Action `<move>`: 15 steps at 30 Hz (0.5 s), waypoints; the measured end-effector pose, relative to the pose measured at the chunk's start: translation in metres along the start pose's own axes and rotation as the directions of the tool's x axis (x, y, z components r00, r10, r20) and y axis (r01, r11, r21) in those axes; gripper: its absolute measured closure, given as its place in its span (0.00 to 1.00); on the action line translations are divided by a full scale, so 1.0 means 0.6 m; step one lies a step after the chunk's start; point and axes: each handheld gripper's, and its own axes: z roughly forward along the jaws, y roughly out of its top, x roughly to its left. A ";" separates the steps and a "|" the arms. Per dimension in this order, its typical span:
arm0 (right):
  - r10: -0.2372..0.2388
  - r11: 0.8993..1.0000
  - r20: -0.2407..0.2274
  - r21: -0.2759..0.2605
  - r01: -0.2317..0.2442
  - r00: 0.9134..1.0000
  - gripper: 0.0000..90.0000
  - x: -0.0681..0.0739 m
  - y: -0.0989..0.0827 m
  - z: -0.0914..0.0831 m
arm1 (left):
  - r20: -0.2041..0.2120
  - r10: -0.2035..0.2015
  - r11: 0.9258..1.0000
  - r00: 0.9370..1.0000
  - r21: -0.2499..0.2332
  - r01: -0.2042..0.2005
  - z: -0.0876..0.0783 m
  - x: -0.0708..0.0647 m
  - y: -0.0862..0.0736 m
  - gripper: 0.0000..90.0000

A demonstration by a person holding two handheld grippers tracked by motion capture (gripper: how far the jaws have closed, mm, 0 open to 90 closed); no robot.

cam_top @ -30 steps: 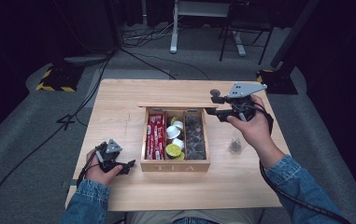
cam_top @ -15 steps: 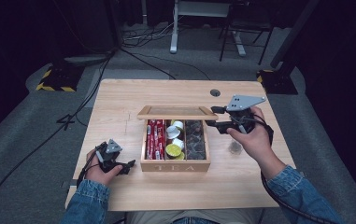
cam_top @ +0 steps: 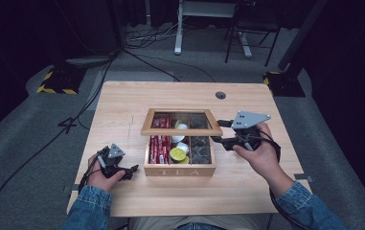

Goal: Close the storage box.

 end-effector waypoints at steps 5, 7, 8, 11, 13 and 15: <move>0.006 1.000 -0.003 0.006 -0.006 1.000 0.46 0.010 -0.014 0.002 | -0.001 0.003 1.000 1.000 -0.002 -0.003 0.001 0.001 0.001 0.12; 0.009 1.000 -0.004 0.007 -0.009 1.000 0.45 0.012 -0.019 0.003 | -0.002 0.004 1.000 1.000 -0.002 -0.004 0.001 0.001 0.001 0.12; 0.010 1.000 -0.005 0.008 -0.010 1.000 0.45 0.014 -0.021 0.004 | -0.003 0.003 1.000 1.000 -0.003 -0.003 0.001 0.001 0.001 0.12; 0.003 1.000 -0.004 0.018 -0.003 1.000 0.44 0.020 -0.028 0.006 | -0.003 0.004 1.000 1.000 -0.002 -0.004 0.001 0.001 0.001 0.12; -0.004 1.000 -0.001 0.025 0.004 1.000 0.44 0.023 -0.031 0.007 | -0.001 0.002 1.000 1.000 -0.001 -0.002 0.001 0.001 0.001 0.12; -0.013 1.000 0.005 0.028 0.012 1.000 0.44 0.028 -0.035 0.008 | 0.000 0.002 1.000 1.000 -0.002 -0.002 0.001 0.001 0.001 0.12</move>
